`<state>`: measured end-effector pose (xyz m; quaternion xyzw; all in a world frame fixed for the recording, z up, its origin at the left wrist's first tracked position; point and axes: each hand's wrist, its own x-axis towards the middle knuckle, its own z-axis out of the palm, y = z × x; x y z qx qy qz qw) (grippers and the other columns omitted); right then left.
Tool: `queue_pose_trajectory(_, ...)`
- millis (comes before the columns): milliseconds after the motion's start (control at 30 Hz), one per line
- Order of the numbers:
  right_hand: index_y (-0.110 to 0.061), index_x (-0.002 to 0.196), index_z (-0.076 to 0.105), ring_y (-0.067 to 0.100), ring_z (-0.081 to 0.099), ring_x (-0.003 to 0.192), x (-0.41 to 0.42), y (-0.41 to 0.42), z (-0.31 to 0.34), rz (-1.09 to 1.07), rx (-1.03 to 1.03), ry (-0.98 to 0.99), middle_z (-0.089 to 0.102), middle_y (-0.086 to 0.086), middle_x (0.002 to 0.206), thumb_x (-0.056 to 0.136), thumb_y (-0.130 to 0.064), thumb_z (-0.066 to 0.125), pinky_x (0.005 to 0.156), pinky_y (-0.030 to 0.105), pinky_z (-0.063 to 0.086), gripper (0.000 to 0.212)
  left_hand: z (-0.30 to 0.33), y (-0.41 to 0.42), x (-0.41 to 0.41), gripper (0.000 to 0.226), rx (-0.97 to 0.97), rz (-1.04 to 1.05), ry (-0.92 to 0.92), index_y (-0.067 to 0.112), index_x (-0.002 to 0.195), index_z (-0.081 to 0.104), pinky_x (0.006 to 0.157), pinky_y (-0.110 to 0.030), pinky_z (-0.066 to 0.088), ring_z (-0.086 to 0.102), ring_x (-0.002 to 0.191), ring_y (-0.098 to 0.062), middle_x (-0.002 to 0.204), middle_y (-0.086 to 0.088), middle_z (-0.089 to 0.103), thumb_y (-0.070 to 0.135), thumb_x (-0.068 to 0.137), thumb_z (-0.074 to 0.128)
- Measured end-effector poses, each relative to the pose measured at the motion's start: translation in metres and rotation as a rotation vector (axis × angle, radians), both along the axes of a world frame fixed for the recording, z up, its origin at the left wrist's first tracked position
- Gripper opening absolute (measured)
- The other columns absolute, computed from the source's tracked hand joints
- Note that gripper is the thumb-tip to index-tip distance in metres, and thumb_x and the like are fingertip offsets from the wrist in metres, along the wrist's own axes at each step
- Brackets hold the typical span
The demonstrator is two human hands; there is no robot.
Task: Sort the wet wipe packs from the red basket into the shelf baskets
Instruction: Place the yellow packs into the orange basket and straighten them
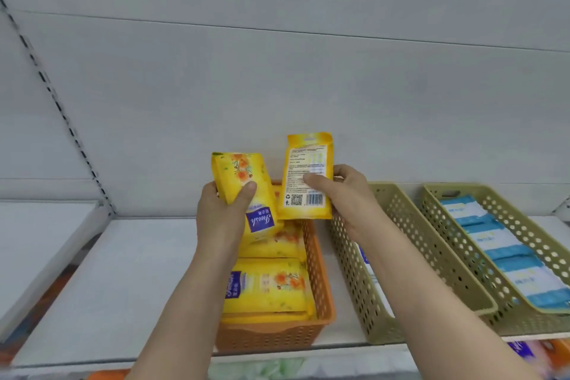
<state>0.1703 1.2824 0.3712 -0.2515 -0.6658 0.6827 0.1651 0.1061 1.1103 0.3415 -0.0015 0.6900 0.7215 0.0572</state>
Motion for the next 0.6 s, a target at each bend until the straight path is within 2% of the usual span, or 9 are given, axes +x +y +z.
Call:
queue_pose_trajectory(133, -0.027, 0.099, 0.059, 0.008, 0.068, 0.080, -0.006, -0.031, -0.007, -0.019, 0.628, -0.012, 0.070, -0.011, 0.092, 0.077, -0.030, 0.079, 0.071, 0.035, 0.057, 0.030, -0.002, -0.014, -0.013, 0.021, 0.024, -0.085, -0.026, 0.025, 0.102, 0.058, 0.077, -0.049, 0.059, 0.073, 0.079, -0.021, 0.096, -0.003, 0.072, 0.038, 0.088, 0.068)
queue_pose_trajectory(200, -0.031, 0.100, 0.056, 0.008, 0.062, 0.085, -0.009, -0.046, -0.012, -0.019, 0.838, 0.018, 0.065, -0.014, 0.093, 0.077, -0.033, 0.077, 0.073, 0.032, 0.052, 0.031, 0.000, -0.019, -0.015, 0.032, 0.069, -0.128, -0.029, 0.022, 0.109, 0.060, 0.080, -0.049, 0.059, 0.073, 0.084, -0.021, 0.099, -0.004, 0.073, 0.045, 0.088, 0.065)
queue_pose_trajectory(267, -0.031, 0.099, 0.057, 0.012, 0.059, 0.088, -0.013, -0.054, -0.017, -0.032, 0.966, 0.051, 0.063, -0.013, 0.093, 0.073, -0.029, 0.077, 0.076, 0.037, 0.051, 0.033, 0.005, -0.023, -0.014, 0.050, 0.114, -0.198, -0.023, 0.024, 0.114, 0.060, 0.080, -0.047, 0.059, 0.073, 0.088, -0.020, 0.103, -0.002, 0.073, 0.060, 0.079, 0.066)
queue_pose_trajectory(300, -0.030, 0.098, 0.058, 0.012, 0.057, 0.088, -0.014, -0.058, -0.019, -0.031, 0.999, 0.061, 0.061, -0.013, 0.092, 0.071, -0.025, 0.077, 0.078, 0.040, 0.050, 0.033, 0.007, -0.024, -0.013, 0.057, 0.104, -0.231, -0.018, 0.027, 0.112, 0.060, 0.080, -0.047, 0.059, 0.073, 0.089, -0.020, 0.103, -0.001, 0.073, 0.067, 0.072, 0.067)
queue_pose_trajectory(367, -0.027, 0.097, 0.059, 0.013, 0.053, 0.089, -0.012, -0.063, -0.025, -0.016, 1.048, 0.082, 0.058, -0.012, 0.092, 0.070, -0.022, 0.078, 0.079, 0.041, 0.048, 0.034, 0.011, -0.026, -0.009, 0.056, 0.069, -0.278, 0.002, 0.030, 0.101, 0.061, 0.080, -0.047, 0.059, 0.073, 0.086, -0.019, 0.096, 0.001, 0.074, 0.069, 0.062, 0.071)
queue_pose_trajectory(433, -0.024, 0.102, 0.062, 0.013, 0.053, 0.095, -0.007, -0.066, -0.028, 0.051, 1.107, 0.121, 0.059, -0.009, 0.100, 0.071, -0.027, 0.081, 0.083, 0.033, 0.046, 0.037, 0.010, -0.030, -0.009, 0.056, 0.067, -0.278, -0.014, 0.025, 0.098, 0.065, 0.080, -0.049, 0.059, 0.073, 0.083, -0.021, 0.092, 0.000, 0.075, 0.065, 0.061, 0.076)
queue_pose_trajectory(500, -0.021, 0.109, 0.067, 0.012, 0.053, 0.104, -0.001, -0.067, -0.028, 0.162, 1.104, 0.154, 0.062, -0.007, 0.108, 0.072, -0.035, 0.083, 0.089, 0.022, 0.042, 0.043, 0.007, -0.033, -0.010, 0.059, 0.077, -0.248, -0.094, 0.022, 0.106, 0.063, 0.078, -0.049, 0.059, 0.073, 0.084, -0.023, 0.096, -0.002, 0.074, 0.059, 0.064, 0.080)
queue_pose_trajectory(600, -0.022, 0.110, 0.073, 0.005, 0.050, 0.114, 0.003, -0.063, -0.023, 0.252, 0.937, 0.172, 0.064, -0.008, 0.116, 0.076, -0.035, 0.083, 0.096, 0.009, 0.033, 0.037, 0.002, -0.034, -0.010, 0.043, 0.093, -0.190, -0.142, 0.021, 0.112, 0.059, 0.075, -0.046, 0.060, 0.073, 0.082, -0.024, 0.100, -0.006, 0.073, 0.037, 0.077, 0.078)
